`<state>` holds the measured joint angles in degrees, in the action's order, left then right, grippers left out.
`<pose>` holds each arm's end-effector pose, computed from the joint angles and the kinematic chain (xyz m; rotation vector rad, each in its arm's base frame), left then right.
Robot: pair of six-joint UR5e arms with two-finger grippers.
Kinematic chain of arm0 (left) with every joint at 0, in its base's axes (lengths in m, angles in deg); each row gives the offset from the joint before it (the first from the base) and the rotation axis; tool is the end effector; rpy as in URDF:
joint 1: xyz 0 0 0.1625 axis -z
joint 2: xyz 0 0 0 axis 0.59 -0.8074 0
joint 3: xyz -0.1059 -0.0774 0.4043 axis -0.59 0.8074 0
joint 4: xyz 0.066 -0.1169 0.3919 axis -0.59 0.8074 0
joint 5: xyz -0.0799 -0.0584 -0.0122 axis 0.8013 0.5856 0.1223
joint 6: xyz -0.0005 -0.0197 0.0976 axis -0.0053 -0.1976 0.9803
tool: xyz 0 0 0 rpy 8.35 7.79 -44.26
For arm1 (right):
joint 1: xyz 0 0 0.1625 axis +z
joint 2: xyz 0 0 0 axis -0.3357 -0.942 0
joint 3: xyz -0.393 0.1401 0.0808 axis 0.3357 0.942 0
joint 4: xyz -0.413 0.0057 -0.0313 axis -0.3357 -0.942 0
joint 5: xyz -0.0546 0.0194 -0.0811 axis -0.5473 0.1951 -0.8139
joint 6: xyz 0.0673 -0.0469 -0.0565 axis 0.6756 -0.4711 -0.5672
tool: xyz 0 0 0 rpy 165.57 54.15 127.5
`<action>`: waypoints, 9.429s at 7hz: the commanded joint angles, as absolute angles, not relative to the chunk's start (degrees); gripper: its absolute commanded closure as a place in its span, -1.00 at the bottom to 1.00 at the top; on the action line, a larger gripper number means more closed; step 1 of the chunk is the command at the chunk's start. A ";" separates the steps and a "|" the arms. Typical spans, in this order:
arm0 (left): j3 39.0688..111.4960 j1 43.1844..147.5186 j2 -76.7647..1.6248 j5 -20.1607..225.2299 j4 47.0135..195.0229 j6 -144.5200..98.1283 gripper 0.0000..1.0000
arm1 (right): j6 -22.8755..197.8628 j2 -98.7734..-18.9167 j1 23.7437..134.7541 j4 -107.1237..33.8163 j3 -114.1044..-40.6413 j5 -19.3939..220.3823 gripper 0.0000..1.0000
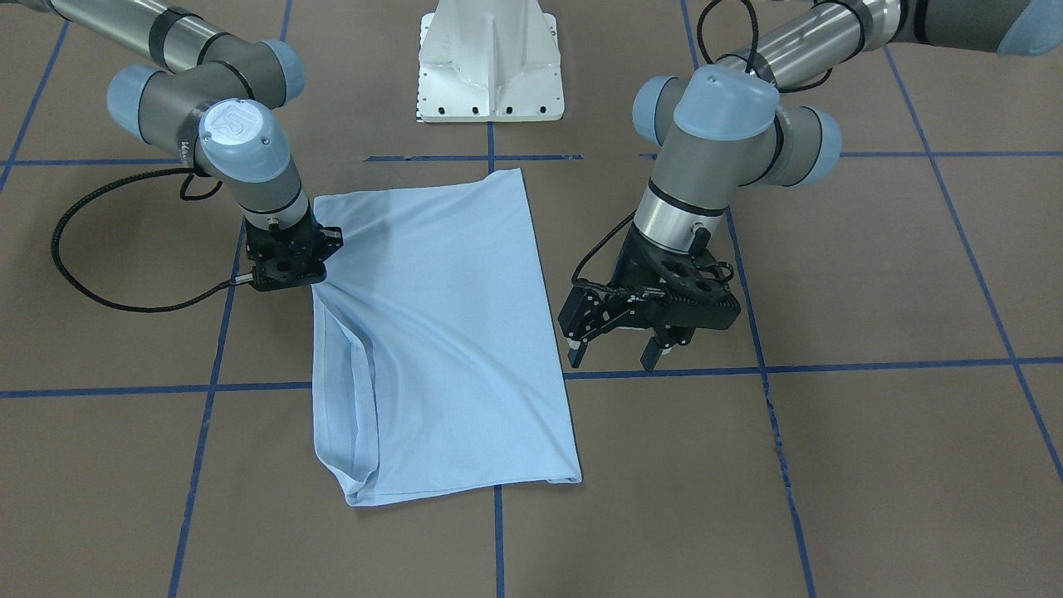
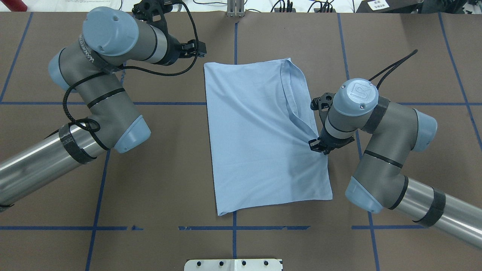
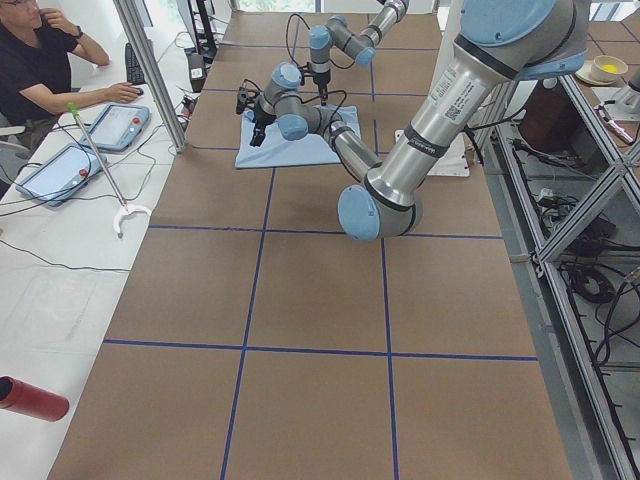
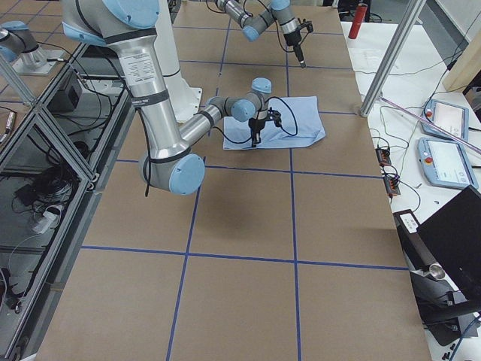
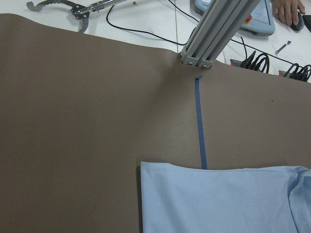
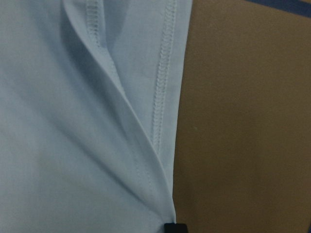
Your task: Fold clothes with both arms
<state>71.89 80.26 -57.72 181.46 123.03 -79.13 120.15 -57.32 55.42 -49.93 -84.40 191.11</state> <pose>0.4325 -0.5797 0.2011 0.4639 1.0601 -0.2789 -0.4513 -0.4407 0.3769 0.0220 -0.6768 -0.1984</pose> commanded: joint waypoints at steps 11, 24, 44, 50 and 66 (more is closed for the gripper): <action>71.59 80.36 -57.53 181.46 123.04 -78.69 -1.00 | 119.51 -32.02 63.39 -41.20 -52.42 190.32 -0.40; 71.59 80.36 -57.79 181.46 123.04 -79.13 -1.00 | 112.77 -31.93 63.29 -53.58 -53.36 190.41 -0.49; 85.83 51.03 -52.34 177.26 104.68 -127.28 -0.94 | 116.52 -54.08 70.33 -53.33 -92.31 203.86 -1.00; 84.34 48.90 -52.34 176.98 104.49 -127.12 -0.88 | 116.43 -53.99 70.42 -53.33 -92.04 203.77 -1.00; 84.07 46.53 -52.43 173.64 104.41 -127.29 0.98 | 116.43 -54.25 71.47 -53.33 -91.69 203.95 -1.00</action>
